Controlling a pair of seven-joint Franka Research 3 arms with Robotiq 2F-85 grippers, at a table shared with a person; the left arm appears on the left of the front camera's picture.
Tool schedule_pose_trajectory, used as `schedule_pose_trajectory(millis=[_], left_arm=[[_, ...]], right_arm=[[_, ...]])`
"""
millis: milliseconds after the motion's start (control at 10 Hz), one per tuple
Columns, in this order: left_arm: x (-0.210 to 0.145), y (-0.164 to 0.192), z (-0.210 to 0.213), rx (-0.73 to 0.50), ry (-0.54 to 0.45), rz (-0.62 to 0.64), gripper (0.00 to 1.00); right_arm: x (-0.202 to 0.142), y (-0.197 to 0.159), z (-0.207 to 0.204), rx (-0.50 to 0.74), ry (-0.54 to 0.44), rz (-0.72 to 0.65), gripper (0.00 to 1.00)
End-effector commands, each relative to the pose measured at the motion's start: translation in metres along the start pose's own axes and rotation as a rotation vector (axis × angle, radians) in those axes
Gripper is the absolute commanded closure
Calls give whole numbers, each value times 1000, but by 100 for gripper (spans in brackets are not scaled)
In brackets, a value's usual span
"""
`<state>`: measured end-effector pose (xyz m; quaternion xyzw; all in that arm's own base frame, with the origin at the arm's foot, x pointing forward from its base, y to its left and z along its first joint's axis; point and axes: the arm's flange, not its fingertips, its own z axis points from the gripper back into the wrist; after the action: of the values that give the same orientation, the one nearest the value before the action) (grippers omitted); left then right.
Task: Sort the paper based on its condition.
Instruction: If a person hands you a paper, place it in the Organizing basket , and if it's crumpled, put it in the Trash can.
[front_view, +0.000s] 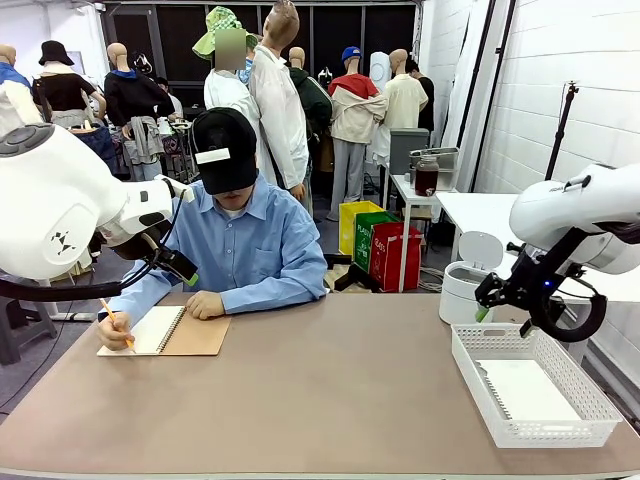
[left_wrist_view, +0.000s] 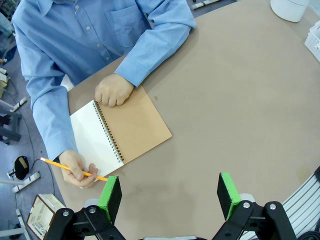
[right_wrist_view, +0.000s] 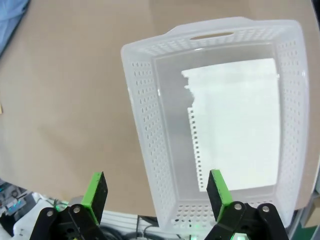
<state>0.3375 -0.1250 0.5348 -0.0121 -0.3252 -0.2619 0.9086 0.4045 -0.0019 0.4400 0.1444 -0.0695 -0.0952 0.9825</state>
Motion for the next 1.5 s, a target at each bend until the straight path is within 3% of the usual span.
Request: schedule_pose_trajectory(millis=[0,1400], left_arm=[[-1,0,0,-2,5,0,0],[-1,0,0,-2,5,0,0]], right_arm=[[-5,2,7,-21,-57,-14,0],[-1,2,13,-5,-37,9,0]])
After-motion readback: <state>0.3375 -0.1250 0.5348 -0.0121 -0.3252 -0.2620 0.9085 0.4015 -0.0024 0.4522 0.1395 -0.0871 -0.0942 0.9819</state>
